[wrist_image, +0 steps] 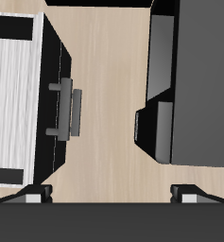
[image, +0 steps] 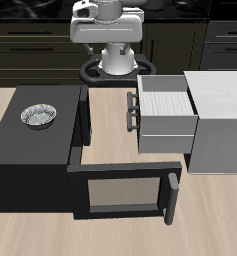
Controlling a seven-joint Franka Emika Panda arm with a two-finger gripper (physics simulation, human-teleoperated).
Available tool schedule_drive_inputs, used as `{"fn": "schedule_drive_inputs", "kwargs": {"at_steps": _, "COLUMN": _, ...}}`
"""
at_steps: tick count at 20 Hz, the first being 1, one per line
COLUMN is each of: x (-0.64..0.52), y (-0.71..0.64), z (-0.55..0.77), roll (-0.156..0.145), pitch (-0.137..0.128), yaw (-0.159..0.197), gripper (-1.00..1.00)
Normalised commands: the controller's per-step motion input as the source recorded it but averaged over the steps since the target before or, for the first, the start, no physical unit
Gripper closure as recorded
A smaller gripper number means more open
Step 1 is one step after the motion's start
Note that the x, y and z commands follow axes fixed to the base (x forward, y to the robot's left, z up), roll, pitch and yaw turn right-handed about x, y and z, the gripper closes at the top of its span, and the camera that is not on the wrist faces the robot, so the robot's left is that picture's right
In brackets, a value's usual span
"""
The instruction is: Place the bowl in the top drawer and close the top drawer
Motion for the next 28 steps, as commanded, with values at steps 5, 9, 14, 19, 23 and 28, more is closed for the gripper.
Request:
{"fn": "schedule_drive_inputs", "kwargs": {"at_steps": 5, "x": 0.23, "y": -0.28, "z": 0.13, "roll": 0.007, "pitch": 0.010, "yaw": -0.010, "gripper": -1.00}}
{"fn": "schedule_drive_inputs", "kwargs": {"at_steps": 9, "x": 0.41, "y": -0.40, "z": 0.03, "roll": -0.037, "pitch": 0.014, "yaw": 0.004, "gripper": -1.00}}
{"fn": "schedule_drive_inputs", "kwargs": {"at_steps": 14, "x": 0.41, "y": -0.25, "z": -0.09, "roll": -0.027, "pitch": 0.029, "yaw": -0.021, "gripper": -1.00}}
{"fn": "schedule_drive_inputs", "kwargs": {"at_steps": 19, "x": 0.41, "y": -0.25, "z": 0.00, "roll": -0.030, "pitch": 0.004, "yaw": 0.004, "gripper": -1.00}}
{"fn": "schedule_drive_inputs", "kwargs": {"at_steps": 23, "x": 0.22, "y": -0.14, "z": 0.04, "roll": 0.010, "pitch": 0.024, "yaw": -0.002, "gripper": -1.00}}
{"fn": "schedule_drive_inputs", "kwargs": {"at_steps": 28, "x": 0.22, "y": -0.16, "z": 0.08, "roll": 0.007, "pitch": 0.029, "yaw": -0.018, "gripper": -1.00}}
